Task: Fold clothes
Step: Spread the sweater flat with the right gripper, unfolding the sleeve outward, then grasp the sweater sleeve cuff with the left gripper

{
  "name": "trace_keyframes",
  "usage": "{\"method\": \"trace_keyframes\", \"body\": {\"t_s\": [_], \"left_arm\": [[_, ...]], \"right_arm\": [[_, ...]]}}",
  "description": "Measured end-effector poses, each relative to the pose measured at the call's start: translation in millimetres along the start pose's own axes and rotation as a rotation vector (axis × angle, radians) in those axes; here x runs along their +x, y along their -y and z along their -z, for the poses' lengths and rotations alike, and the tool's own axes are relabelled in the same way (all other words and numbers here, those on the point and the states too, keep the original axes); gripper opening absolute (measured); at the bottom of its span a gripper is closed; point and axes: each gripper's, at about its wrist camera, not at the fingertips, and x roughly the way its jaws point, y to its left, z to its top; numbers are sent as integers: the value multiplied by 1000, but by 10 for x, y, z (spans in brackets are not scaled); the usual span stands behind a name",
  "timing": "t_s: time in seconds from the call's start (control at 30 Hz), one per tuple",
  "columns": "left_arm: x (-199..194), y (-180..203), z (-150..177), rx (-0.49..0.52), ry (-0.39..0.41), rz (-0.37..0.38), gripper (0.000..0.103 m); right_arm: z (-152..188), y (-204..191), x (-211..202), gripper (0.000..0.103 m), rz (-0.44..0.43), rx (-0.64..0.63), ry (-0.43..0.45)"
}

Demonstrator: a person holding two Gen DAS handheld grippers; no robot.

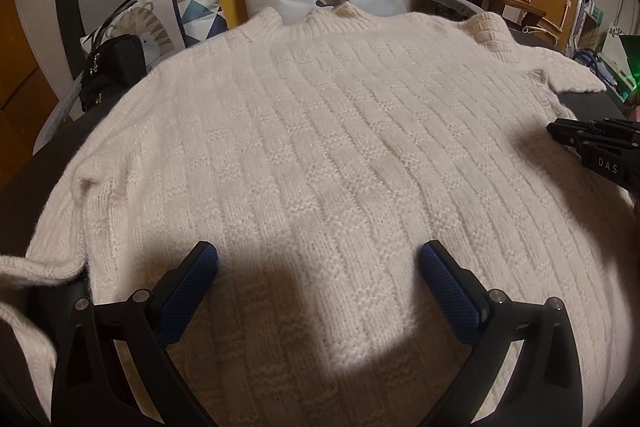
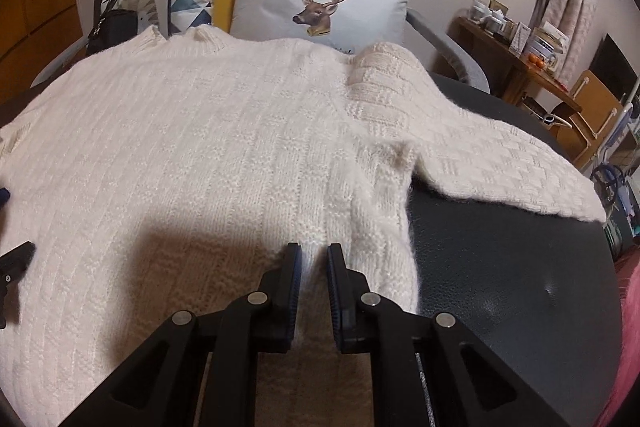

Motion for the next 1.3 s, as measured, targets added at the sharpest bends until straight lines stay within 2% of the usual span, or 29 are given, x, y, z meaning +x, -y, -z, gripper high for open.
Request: {"method": "trace_keyframes", "body": {"t_s": [0.37,0.43,0.57,0.7,0.8,0.97,1.03,1.17,1.3], "left_arm": [[21,-66,4,-4,-5,9,103],[-32,-74,20,3,-15,4,103],[-156,-93,78,10,-21,-27,103],[-269,-164,184,-9,-24,-51,103],[-337,-221,291,-27,-20,-74,103],[-385,-326,457,-56,-3,-60,103],[-394,-371,500,-69,-1,-46,103],[-379,-371,516,-70,3,-46,103],[-407,-384,523,-86,13,-32,103]], "right_arm": [[-78,39,-14,14,11,18,1],[-66,-60,-125,21,-23,5,1],[-17,-303,-386,24,-109,-12,24],[31,-547,-648,24,-194,-29,47],[175,-825,-696,24,-251,-70,46],[346,-1090,-599,25,-192,-197,17],[359,-1036,-569,27,-191,-188,6],[376,-885,-510,28,-248,-127,10],[441,-963,-548,28,-197,-160,50]]}}
